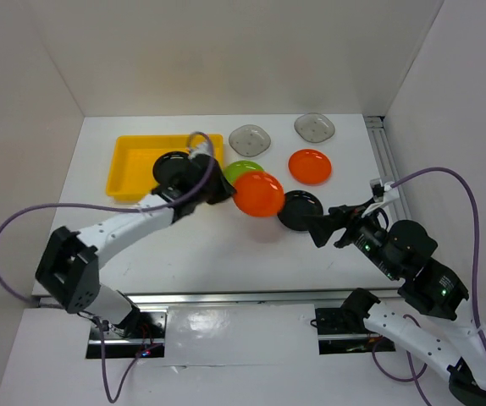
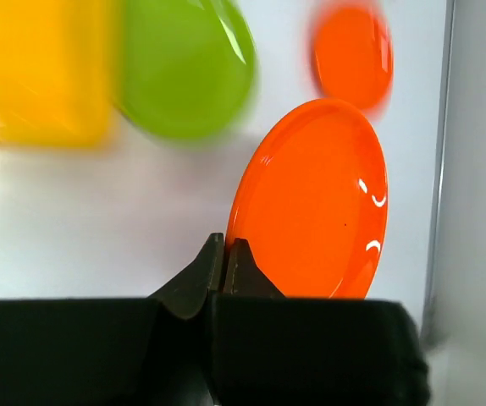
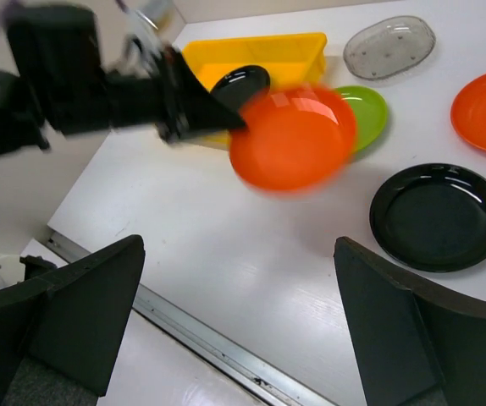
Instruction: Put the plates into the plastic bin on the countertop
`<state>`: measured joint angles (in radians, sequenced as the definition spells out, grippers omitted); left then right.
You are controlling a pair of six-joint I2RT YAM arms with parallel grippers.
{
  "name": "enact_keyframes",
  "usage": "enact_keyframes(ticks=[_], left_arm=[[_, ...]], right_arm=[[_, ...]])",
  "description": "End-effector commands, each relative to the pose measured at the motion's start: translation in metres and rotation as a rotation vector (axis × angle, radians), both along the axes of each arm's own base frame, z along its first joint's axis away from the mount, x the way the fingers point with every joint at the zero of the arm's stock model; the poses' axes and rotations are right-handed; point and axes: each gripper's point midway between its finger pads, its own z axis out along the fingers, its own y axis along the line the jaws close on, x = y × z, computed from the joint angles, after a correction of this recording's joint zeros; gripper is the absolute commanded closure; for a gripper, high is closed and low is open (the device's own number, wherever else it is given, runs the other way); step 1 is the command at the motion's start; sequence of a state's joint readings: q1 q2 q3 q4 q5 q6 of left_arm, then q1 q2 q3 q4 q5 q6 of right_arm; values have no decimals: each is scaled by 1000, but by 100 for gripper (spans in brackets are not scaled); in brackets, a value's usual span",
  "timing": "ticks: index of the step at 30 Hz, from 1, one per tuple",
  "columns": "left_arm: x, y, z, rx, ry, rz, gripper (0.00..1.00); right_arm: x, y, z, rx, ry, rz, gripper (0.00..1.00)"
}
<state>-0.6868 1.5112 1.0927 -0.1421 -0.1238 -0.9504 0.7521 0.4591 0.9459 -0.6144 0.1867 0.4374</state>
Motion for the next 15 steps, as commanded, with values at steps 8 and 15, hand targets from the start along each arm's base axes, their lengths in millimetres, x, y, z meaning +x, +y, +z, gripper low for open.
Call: enact_keyframes(ticks=[8,15], left_arm=[[96,231,59,54,-69,677,100],[143,276,15,82,-29,693,100]], right_arm=[[12,21,-3,32,-27,40,0],[15,26,-7,33,-28,50,0]])
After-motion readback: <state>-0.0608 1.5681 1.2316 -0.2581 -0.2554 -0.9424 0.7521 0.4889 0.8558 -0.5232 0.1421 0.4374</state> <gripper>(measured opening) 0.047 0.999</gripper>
